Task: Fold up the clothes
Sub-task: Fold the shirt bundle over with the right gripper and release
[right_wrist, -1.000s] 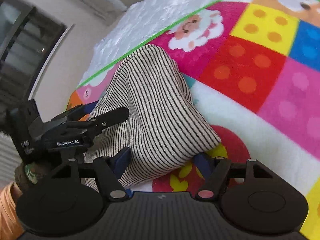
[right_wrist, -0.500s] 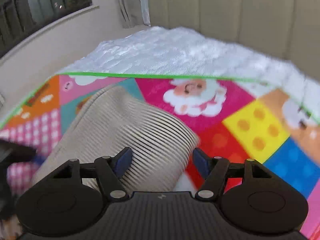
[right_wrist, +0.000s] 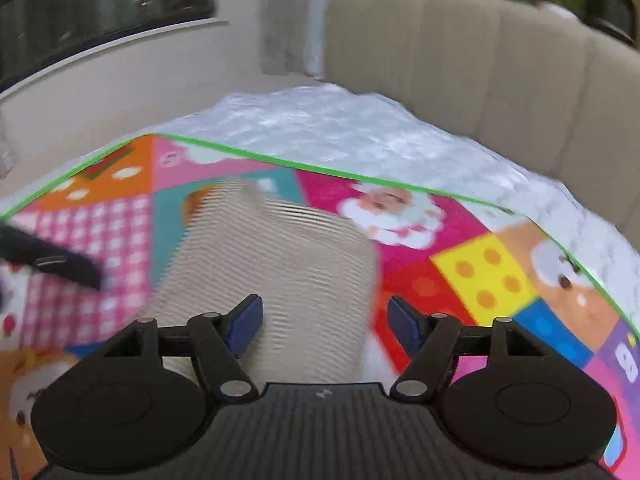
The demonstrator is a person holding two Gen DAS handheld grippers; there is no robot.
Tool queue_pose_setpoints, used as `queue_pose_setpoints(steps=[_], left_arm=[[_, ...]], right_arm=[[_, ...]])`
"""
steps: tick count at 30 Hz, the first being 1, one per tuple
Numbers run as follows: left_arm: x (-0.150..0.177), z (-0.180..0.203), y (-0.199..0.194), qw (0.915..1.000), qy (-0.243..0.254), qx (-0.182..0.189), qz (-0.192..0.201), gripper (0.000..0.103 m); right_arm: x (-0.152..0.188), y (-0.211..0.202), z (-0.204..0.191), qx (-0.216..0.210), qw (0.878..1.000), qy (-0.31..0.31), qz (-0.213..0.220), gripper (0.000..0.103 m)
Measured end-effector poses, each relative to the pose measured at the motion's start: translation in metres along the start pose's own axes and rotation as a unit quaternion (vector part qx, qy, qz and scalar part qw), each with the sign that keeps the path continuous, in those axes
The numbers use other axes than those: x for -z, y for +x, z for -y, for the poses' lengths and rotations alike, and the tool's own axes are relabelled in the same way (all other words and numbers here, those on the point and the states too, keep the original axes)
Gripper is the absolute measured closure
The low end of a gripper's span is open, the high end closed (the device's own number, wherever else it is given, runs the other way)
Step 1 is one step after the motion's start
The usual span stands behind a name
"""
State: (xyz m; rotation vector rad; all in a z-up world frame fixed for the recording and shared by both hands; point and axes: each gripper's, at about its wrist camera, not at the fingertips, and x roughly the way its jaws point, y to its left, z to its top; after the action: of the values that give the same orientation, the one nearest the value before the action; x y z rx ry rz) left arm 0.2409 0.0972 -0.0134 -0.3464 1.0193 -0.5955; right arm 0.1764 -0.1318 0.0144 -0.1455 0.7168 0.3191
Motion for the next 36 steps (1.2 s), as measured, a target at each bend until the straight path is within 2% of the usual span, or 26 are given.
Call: queue_pose_setpoints(steps=[3,4,7,12,14,15,18,20,22,26,30,33,36], left_arm=[[0.010,0.002,0.016,0.9998,0.006,-0.006,-0.016,0.000],[0.013,0.002,0.021,0.9997,0.008,-0.008,-0.022,0.004],[0.023,0.004,0.037,0.9991,0.014,-0.014,-0.038,0.028],[0.052,0.041,0.039,0.9894,0.115,0.035,-0.081,0.026],[0.059,0.041,0.035,0.9889,0.117,0.013,-0.091,0.019],[0.061,0.037,0.033,0.9897,0.109,-0.010,-0.093,0.018],[0.059,0.018,0.021,0.9930,0.058,-0.068,-0.077,0.019],[0.054,0.010,0.013,0.9904,0.032,-0.121,-0.058,0.018],[0.052,0.005,0.008,0.9842,0.029,-0.168,-0.048,0.017],[0.045,-0.001,0.001,0.9837,0.004,-0.174,-0.045,0.014],[0.047,-0.004,-0.002,0.9834,0.001,-0.176,-0.044,0.012],[0.046,-0.004,-0.003,0.9837,-0.004,-0.174,-0.045,0.011],[0.045,-0.006,-0.003,0.9844,-0.008,-0.170,-0.043,0.010]], right_arm=[[-0.002,-0.008,-0.022,-0.008,0.999,-0.030,0.011,0.032],[-0.003,-0.011,-0.029,-0.011,0.999,-0.039,0.014,0.032],[-0.006,-0.015,-0.034,-0.017,0.999,-0.049,0.014,0.032],[0.001,-0.018,-0.047,-0.020,0.997,-0.068,0.014,0.027],[0.005,-0.019,-0.054,-0.019,0.997,-0.079,0.016,0.026],[0.008,-0.018,-0.058,-0.020,0.996,-0.083,0.015,0.026],[0.017,-0.011,-0.066,-0.032,0.996,-0.084,0.002,0.026],[0.023,-0.005,-0.074,-0.035,0.995,-0.091,-0.009,0.026],[0.029,0.002,-0.081,-0.030,0.994,-0.104,-0.022,0.024],[0.037,0.011,-0.090,-0.018,0.991,-0.133,-0.028,0.019],[0.043,0.016,-0.101,0.004,0.983,-0.179,-0.027,0.018],[0.043,0.017,-0.102,0.012,0.982,-0.187,-0.024,0.028],[0.031,0.014,-0.086,0.002,0.989,-0.142,-0.035,0.051]])
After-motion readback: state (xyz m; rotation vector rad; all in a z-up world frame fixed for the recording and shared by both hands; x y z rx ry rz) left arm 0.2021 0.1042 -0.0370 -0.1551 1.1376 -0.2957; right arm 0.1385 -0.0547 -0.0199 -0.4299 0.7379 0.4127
